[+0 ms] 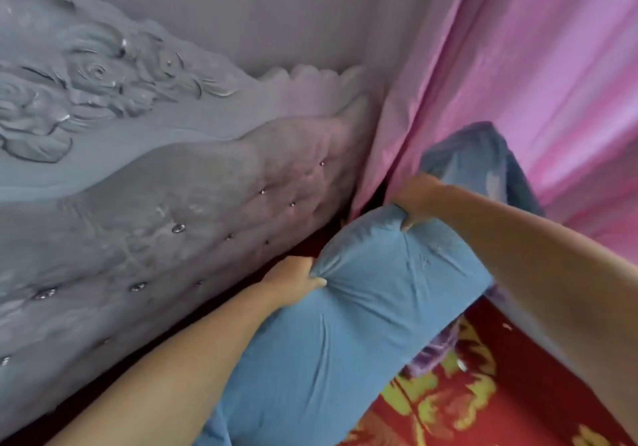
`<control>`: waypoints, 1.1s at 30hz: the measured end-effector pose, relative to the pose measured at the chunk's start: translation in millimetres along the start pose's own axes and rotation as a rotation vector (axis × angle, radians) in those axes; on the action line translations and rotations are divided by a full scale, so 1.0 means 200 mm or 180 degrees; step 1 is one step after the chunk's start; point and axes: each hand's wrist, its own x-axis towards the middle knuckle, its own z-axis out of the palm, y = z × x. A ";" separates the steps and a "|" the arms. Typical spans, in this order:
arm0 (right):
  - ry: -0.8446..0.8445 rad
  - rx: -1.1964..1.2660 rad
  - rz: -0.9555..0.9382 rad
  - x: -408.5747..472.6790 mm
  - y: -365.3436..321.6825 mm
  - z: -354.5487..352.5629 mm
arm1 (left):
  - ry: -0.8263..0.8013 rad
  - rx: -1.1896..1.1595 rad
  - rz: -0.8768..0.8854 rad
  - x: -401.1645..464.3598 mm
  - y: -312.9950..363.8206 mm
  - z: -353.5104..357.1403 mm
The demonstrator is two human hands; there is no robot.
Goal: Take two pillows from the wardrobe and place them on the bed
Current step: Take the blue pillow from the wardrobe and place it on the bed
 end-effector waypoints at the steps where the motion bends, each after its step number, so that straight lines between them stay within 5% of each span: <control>1: 0.0105 -0.0090 -0.0024 0.14 -0.03 0.07 | 0.0042 0.0038 -0.0120 0.09 -0.07 0.04; 9: 0.0775 0.1828 0.0558 0.87 -0.30 0.60 | 0.1408 0.0591 -0.0530 0.72 -0.49 0.23; 15: -0.0400 0.2430 0.0463 0.95 -0.68 1.22 | 0.0189 0.1352 -0.1105 0.68 -0.75 0.64; 22: 0.0014 0.2315 0.0636 0.98 -0.68 1.36 | 0.0691 0.1747 -0.1124 0.48 -0.85 0.79; 33: -0.0510 0.2325 0.0607 1.08 -0.66 1.38 | 0.0143 0.1639 -0.1202 0.58 -0.92 0.84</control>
